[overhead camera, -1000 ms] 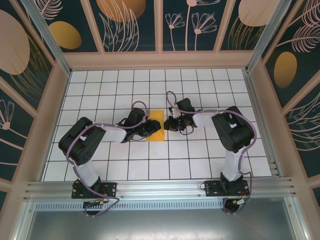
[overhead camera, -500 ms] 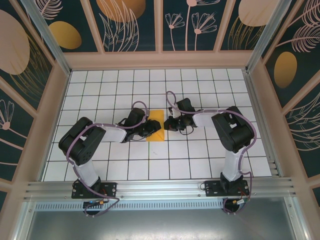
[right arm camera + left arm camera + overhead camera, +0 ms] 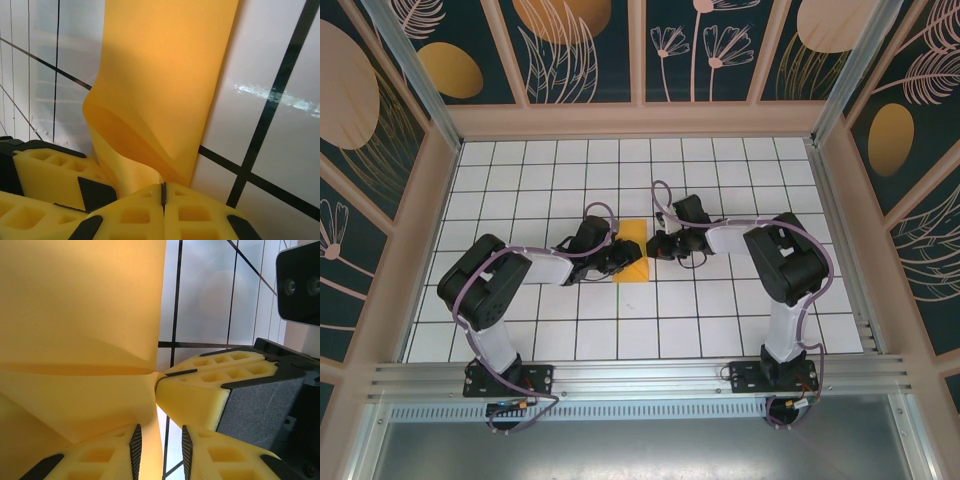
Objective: Fold a paper plane with a square sheet of paper (pick it up from the middle)
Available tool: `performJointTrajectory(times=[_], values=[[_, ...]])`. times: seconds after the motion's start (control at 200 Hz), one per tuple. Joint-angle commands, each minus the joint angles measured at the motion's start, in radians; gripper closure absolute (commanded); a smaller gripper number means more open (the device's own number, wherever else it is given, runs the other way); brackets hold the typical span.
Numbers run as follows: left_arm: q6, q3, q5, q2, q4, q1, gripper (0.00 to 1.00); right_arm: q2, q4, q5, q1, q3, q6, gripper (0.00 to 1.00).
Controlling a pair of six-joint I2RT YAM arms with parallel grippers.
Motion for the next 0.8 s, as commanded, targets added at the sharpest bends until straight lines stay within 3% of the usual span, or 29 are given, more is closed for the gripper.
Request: performJointTrajectory(times=[0.0, 0.796], values=[[0.022, 0.007, -0.008, 0.007, -0.016, -0.003, 0.69, -0.005, 0.015, 0.000, 0.002, 0.024, -0.012, 0.92], [0.024, 0.028, -0.029, 0.038, -0.068, -0.004, 0.70, 0.046, -0.025, 0.041, 0.002, 0.062, -0.008, 0.90]])
